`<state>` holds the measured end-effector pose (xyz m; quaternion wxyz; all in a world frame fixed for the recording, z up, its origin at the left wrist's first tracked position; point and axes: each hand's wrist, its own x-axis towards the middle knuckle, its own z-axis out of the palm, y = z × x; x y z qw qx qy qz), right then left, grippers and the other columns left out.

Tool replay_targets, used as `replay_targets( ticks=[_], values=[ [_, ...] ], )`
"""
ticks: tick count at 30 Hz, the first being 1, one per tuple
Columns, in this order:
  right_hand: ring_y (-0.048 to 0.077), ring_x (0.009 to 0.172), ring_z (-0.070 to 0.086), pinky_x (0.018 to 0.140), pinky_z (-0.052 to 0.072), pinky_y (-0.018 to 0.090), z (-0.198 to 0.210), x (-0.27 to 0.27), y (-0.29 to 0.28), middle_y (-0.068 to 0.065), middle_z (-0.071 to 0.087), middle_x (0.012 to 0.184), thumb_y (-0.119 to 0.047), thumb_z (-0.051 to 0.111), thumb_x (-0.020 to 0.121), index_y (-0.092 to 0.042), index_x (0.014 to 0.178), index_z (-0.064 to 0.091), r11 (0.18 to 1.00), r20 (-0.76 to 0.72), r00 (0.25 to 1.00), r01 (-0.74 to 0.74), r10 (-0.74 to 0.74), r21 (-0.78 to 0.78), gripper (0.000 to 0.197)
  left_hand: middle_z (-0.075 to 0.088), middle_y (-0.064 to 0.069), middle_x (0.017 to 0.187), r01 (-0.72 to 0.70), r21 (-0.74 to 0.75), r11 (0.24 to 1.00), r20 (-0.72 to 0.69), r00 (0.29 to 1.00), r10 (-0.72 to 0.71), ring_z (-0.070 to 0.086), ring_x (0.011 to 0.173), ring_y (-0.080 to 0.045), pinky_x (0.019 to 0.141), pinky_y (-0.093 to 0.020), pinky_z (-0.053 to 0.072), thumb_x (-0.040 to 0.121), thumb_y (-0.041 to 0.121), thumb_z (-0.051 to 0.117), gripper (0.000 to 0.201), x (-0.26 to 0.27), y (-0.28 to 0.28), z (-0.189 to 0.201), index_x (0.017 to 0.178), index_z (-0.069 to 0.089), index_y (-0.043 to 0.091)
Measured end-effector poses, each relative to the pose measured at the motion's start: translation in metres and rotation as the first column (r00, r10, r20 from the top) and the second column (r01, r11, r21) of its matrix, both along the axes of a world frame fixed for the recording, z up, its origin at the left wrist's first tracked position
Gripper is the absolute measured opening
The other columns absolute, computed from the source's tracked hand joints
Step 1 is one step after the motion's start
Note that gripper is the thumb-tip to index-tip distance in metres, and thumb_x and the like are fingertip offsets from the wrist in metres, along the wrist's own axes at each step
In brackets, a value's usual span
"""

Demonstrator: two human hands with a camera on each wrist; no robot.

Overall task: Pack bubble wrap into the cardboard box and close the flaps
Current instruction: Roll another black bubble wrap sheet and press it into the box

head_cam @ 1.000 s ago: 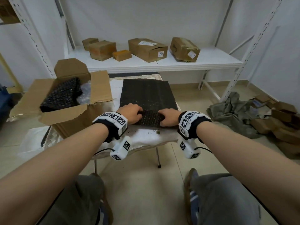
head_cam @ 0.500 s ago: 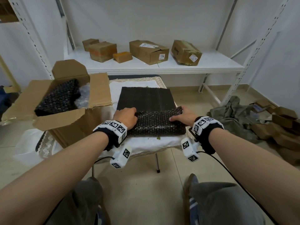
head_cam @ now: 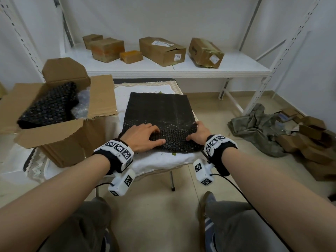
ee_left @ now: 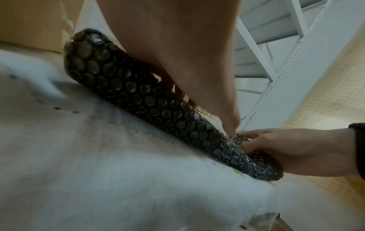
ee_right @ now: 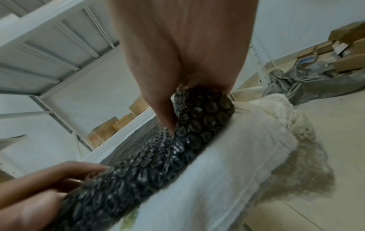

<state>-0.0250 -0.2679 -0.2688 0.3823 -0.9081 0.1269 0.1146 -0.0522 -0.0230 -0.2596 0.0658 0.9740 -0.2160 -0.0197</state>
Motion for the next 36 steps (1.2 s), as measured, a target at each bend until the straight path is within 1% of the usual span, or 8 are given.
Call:
replay_targets(
  ticks=[4, 11, 15, 19, 24, 28, 32, 36],
  values=[
    [0.031, 0.118, 0.056, 0.097, 0.047, 0.037, -0.004, 0.001, -0.002, 0.014, 0.057, 0.130, -0.012, 0.079, 0.079, -0.014, 0.141, 0.035, 1.000, 0.009, 1.000, 0.004, -0.004, 0.011, 0.076, 0.044, 0.009, 0.133, 0.018, 0.080, 0.997, -0.082, 0.997, -0.011, 0.046, 0.119, -0.015, 0.093, -0.037, 0.047, 0.070, 0.087, 0.047, 0.090, -0.003, 0.005, -0.012, 0.143, 0.040, 0.034],
    [0.028, 0.116, 0.058, 0.096, 0.048, 0.035, -0.011, -0.002, -0.003, 0.010, 0.059, 0.129, -0.012, 0.082, 0.075, -0.016, 0.138, 0.040, 0.994, 0.027, 0.998, 0.058, -0.061, 0.089, 0.076, 0.060, 0.010, 0.115, -0.065, -0.129, 0.990, 0.019, 0.998, 0.068, 0.057, 0.093, -0.015, 0.075, -0.033, 0.051, 0.072, 0.036, 0.065, 0.048, -0.016, 0.013, -0.018, 0.115, 0.046, 0.036],
    [0.029, 0.116, 0.058, 0.099, 0.048, 0.038, -0.014, -0.004, -0.002, 0.010, 0.060, 0.127, -0.012, 0.082, 0.075, -0.018, 0.139, 0.040, 0.991, 0.037, 0.996, 0.071, -0.075, 0.113, 0.077, 0.056, 0.018, 0.119, -0.101, -0.173, 0.980, 0.098, 0.988, 0.119, 0.060, 0.094, -0.014, 0.071, -0.028, 0.047, 0.074, 0.031, 0.065, 0.040, -0.023, 0.023, -0.028, 0.112, 0.054, 0.038],
    [0.029, 0.117, 0.058, 0.102, 0.047, 0.041, -0.018, -0.004, -0.004, 0.010, 0.061, 0.126, -0.008, 0.082, 0.074, -0.017, 0.139, 0.041, 0.988, 0.055, 0.995, 0.076, -0.083, 0.132, 0.077, 0.057, 0.016, 0.119, -0.138, -0.257, 0.957, 0.121, 0.977, 0.173, 0.056, 0.104, -0.012, 0.086, -0.032, 0.049, 0.071, 0.039, 0.069, 0.042, -0.024, 0.032, -0.034, 0.112, 0.065, 0.036],
    [0.028, 0.110, 0.061, 0.098, 0.050, 0.040, -0.018, -0.007, -0.005, 0.011, 0.063, 0.119, -0.006, 0.079, 0.076, -0.017, 0.136, 0.042, 0.977, 0.057, 0.993, 0.091, -0.103, 0.194, 0.072, 0.050, 0.013, 0.128, -0.225, -0.259, 0.940, -0.012, 0.973, 0.229, 0.046, 0.117, -0.015, 0.097, -0.037, 0.044, 0.069, 0.041, 0.069, 0.059, -0.020, 0.038, -0.028, 0.125, 0.053, 0.036],
    [0.014, 0.081, 0.061, 0.065, 0.053, 0.021, -0.014, -0.011, -0.011, 0.004, 0.060, 0.098, -0.006, 0.070, 0.084, -0.018, 0.127, 0.044, 0.912, 0.061, 0.981, 0.148, -0.185, 0.383, 0.051, 0.052, 0.006, 0.118, -0.270, -0.449, 0.852, -0.091, 0.962, 0.257, 0.055, 0.105, -0.019, 0.092, -0.037, 0.050, 0.069, 0.016, 0.074, 0.048, -0.015, 0.048, -0.025, 0.112, 0.056, 0.027],
    [0.027, 0.102, 0.065, 0.091, 0.056, 0.047, -0.009, -0.014, -0.012, 0.013, 0.062, 0.119, -0.025, 0.073, 0.076, -0.027, 0.122, 0.054, 0.781, 0.015, 0.960, 0.219, -0.280, 0.585, 0.049, 0.062, -0.002, 0.101, -0.391, -0.624, 0.677, -0.142, 0.908, 0.393, 0.061, 0.090, -0.022, 0.081, -0.035, 0.053, 0.074, 0.017, 0.077, 0.043, -0.013, 0.052, -0.021, 0.105, 0.048, 0.026],
    [0.026, 0.108, 0.064, 0.098, 0.052, 0.048, -0.017, -0.009, -0.015, 0.006, 0.064, 0.119, -0.046, 0.074, 0.061, -0.037, 0.104, 0.062, 0.745, 0.021, 0.951, 0.227, -0.307, 0.627, 0.046, 0.064, -0.002, 0.103, -0.465, -0.683, 0.563, -0.213, 0.864, 0.456, 0.061, 0.092, -0.020, 0.083, -0.028, 0.047, 0.082, 0.027, 0.074, 0.041, -0.012, 0.051, -0.022, 0.117, 0.052, 0.021]
  ],
)
